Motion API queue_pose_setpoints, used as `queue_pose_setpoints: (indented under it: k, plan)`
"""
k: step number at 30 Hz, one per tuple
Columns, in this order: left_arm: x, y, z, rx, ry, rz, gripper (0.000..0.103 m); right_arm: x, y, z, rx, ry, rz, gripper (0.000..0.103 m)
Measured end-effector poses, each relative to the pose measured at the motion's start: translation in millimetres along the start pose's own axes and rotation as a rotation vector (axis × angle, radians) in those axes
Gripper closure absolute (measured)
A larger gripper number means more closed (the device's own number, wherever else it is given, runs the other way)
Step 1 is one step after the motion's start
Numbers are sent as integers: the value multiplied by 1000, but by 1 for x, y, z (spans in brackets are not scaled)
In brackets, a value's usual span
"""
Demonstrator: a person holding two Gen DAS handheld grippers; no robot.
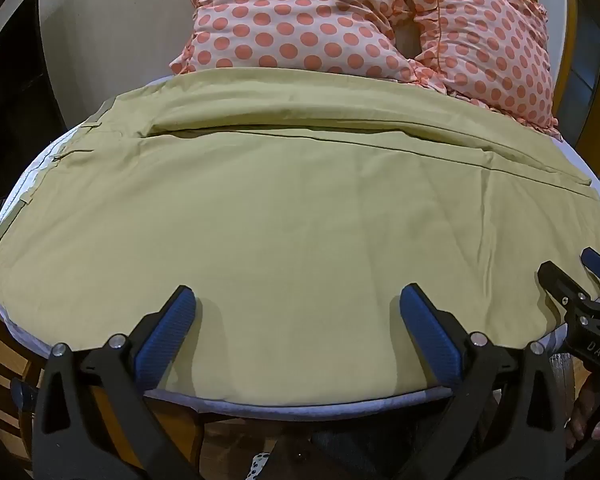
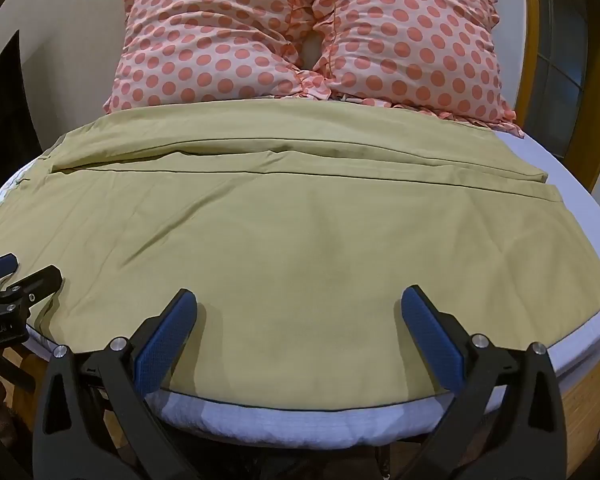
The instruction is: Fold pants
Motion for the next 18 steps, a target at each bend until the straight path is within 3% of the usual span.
queue_pose_setpoints:
  k: [18]
  plan:
    - [0,0,0,1,-3,0,2,0,1,0,4,-8,0,1]
Point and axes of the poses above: each gripper's, at about its wrist camera, not at the fingertips, and x roughly the way its jaws point, y to its left, z to its top, the point moved 9 cm from there along x, roughly the way its jaws point, and after that the axes turned 10 degrees about -x, right-handed, at the moved point
